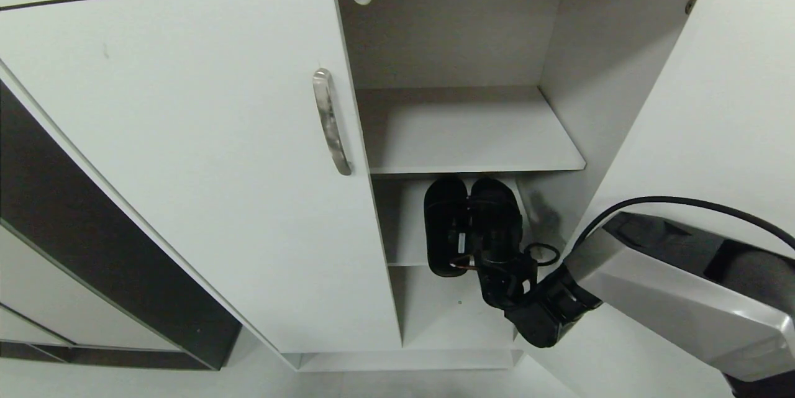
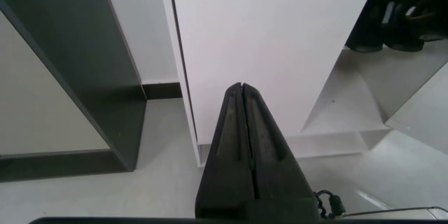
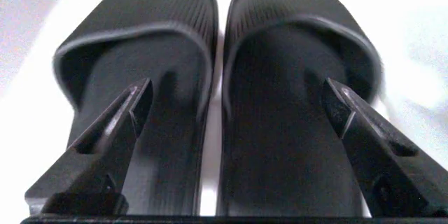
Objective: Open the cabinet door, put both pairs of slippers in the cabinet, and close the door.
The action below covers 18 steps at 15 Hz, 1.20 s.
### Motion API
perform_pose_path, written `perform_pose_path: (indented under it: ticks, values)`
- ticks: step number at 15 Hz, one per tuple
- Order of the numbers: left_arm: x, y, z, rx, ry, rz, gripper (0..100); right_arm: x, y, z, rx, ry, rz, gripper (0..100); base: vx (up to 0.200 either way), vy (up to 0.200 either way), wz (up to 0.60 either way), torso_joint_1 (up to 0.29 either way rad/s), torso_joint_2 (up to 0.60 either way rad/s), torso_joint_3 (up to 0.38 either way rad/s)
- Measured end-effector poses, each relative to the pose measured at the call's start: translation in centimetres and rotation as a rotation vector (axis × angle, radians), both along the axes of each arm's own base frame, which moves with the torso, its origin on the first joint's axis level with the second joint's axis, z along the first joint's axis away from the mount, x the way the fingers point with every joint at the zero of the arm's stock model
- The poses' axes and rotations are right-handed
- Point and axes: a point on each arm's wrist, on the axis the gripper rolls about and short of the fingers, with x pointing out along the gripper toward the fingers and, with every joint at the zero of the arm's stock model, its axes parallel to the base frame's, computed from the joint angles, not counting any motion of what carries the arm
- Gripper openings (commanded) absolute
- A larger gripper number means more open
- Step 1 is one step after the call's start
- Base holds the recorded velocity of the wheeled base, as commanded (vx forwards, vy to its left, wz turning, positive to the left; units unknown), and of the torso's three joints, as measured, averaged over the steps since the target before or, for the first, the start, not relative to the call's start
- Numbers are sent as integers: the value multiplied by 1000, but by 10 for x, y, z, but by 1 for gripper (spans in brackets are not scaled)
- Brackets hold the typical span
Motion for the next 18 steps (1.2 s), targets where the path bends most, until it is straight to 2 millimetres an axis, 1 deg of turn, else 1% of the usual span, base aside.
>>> perform_pose_path:
  ticks: [4,6,8,18]
  values:
    - [0,0,0,0,0,0,0,-40,-3,2,-10,13,53,100,0,0,0,0,0,0]
    - [0,0,0,0,0,0,0,-52,0,5,-12,13,76,100,0,0,0,0,0,0]
    - [0,0,0,0,0,0,0,-54,-1,6,-14,16,79,100,0,0,0,0,0,0]
    - [0,0,0,0,0,0,0,-55,-1,7,-14,14,81,100,-200,0,0,3,3,5]
